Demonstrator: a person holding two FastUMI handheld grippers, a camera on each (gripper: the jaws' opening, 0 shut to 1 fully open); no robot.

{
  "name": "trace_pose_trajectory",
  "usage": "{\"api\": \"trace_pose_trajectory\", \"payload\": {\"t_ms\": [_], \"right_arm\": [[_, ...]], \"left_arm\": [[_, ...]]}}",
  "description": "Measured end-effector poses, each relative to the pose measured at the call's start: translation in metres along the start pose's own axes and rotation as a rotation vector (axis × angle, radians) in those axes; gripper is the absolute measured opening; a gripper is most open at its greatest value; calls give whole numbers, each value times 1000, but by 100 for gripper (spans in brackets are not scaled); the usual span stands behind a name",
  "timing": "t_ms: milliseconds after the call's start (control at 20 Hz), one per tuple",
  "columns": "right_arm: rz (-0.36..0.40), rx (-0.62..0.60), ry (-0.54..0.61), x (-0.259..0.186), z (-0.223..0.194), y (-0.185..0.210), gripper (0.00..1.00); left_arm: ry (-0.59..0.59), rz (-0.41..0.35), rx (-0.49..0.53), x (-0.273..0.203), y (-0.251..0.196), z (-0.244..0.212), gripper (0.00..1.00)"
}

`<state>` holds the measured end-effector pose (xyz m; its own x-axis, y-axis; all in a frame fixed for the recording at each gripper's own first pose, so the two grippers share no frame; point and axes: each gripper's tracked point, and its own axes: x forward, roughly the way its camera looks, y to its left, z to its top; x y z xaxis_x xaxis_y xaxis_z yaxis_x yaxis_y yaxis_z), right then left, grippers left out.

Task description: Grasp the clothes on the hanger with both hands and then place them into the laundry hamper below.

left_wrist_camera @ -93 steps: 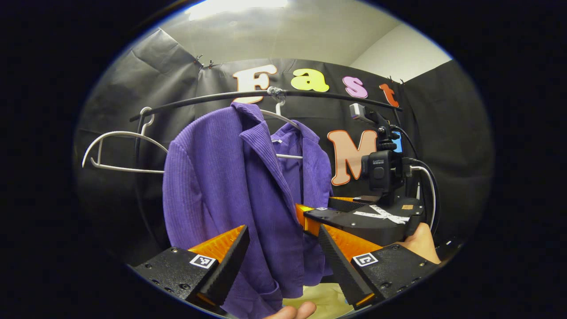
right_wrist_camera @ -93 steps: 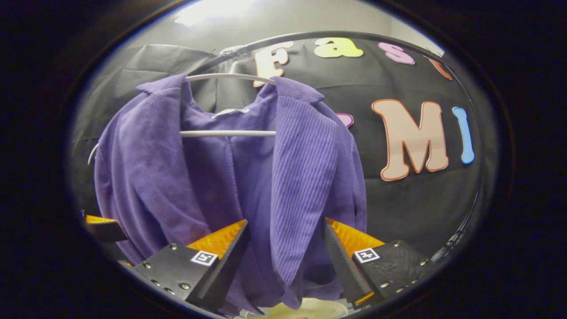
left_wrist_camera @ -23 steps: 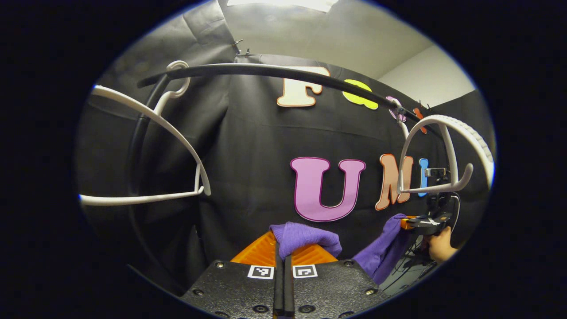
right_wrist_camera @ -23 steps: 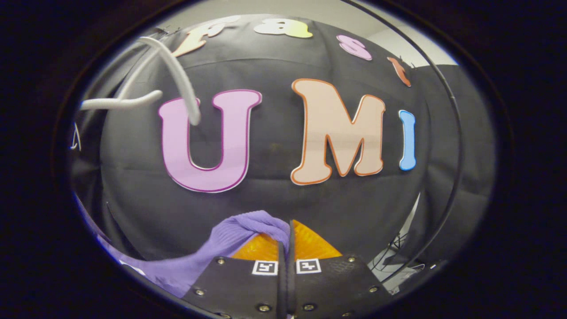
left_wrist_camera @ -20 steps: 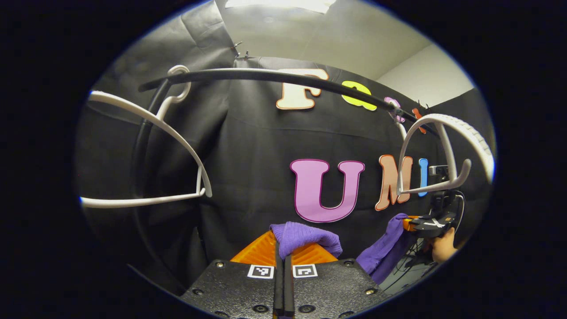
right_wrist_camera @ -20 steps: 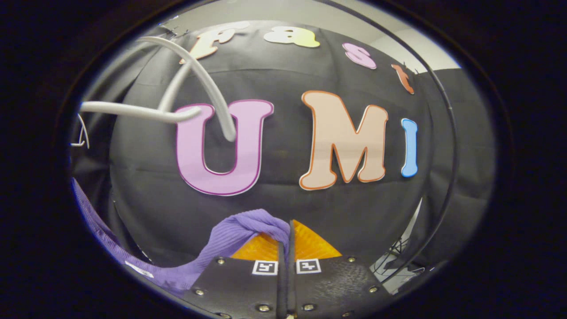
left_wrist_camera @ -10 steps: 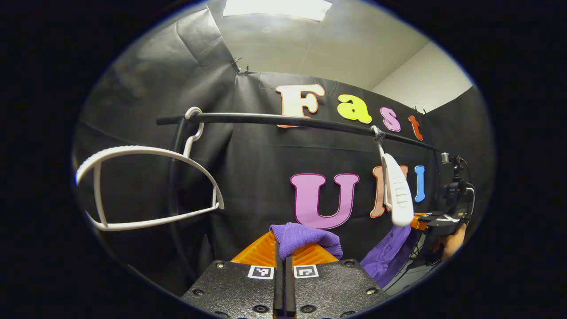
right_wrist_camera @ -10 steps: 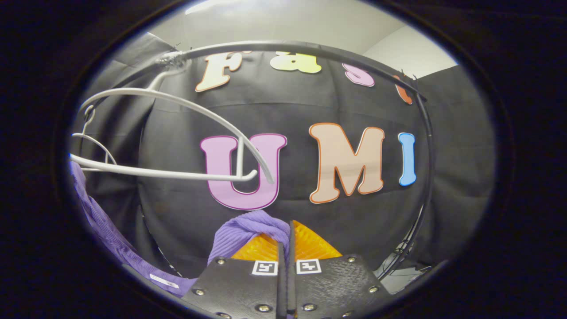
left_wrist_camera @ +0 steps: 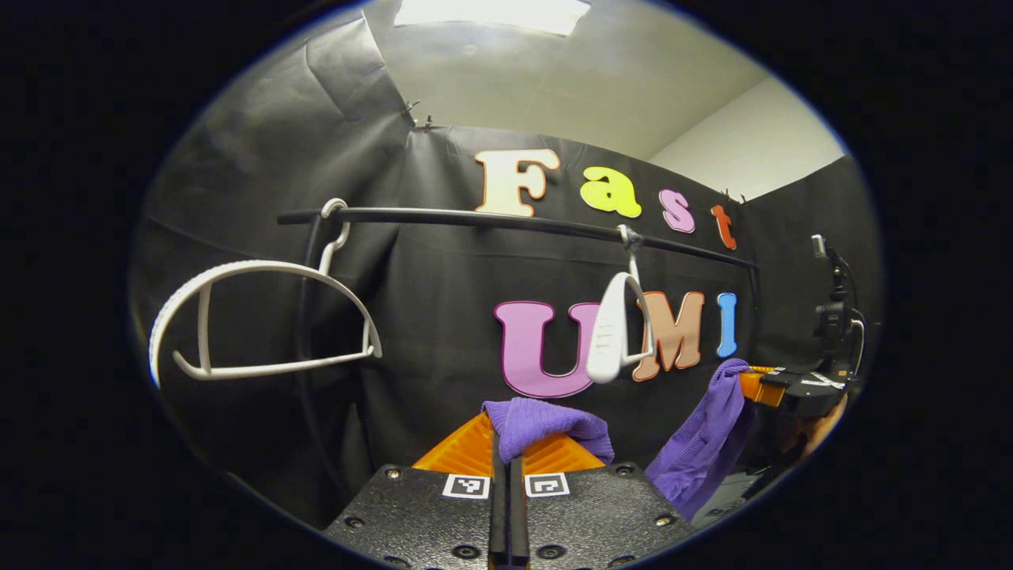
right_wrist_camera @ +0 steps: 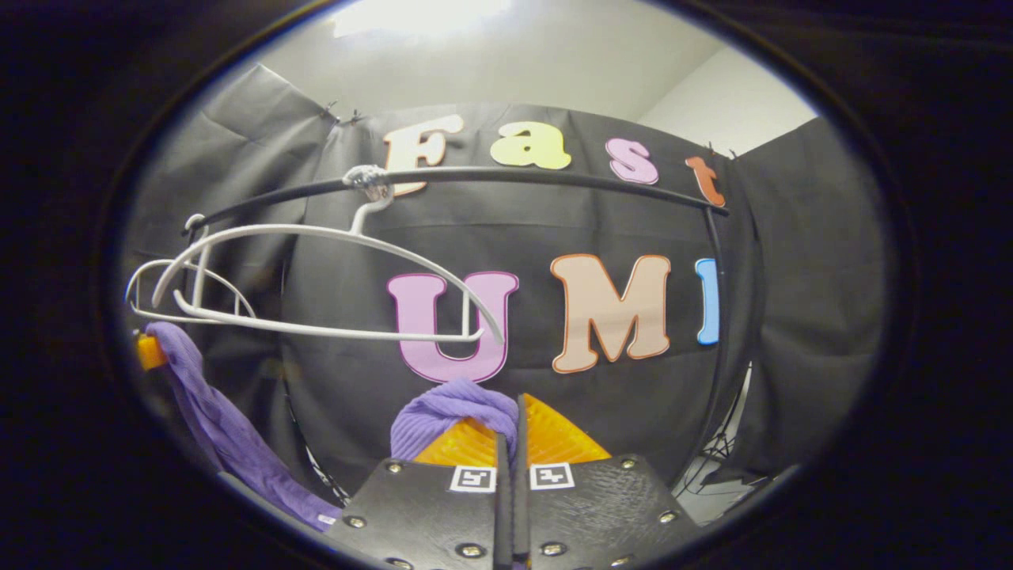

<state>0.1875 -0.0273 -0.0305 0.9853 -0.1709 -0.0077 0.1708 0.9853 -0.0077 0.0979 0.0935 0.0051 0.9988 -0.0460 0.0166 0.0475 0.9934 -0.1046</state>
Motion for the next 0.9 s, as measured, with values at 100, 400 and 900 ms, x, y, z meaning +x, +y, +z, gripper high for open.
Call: {"api": "trace_pose_trajectory", "payload": {"t_ms": [100,400,900], "right_arm": [[11,6,-13,-15,5,2,1],[50,26,-37,-50,4,7,0],[29,63,8,-58,-60,-25,2]], "left_arm": [[9,-21,0,-3,-15,-5,2],[11,-77,-4,-6,-63,-19,2],[67,-123,-8,21,-128,-91,3]]}}
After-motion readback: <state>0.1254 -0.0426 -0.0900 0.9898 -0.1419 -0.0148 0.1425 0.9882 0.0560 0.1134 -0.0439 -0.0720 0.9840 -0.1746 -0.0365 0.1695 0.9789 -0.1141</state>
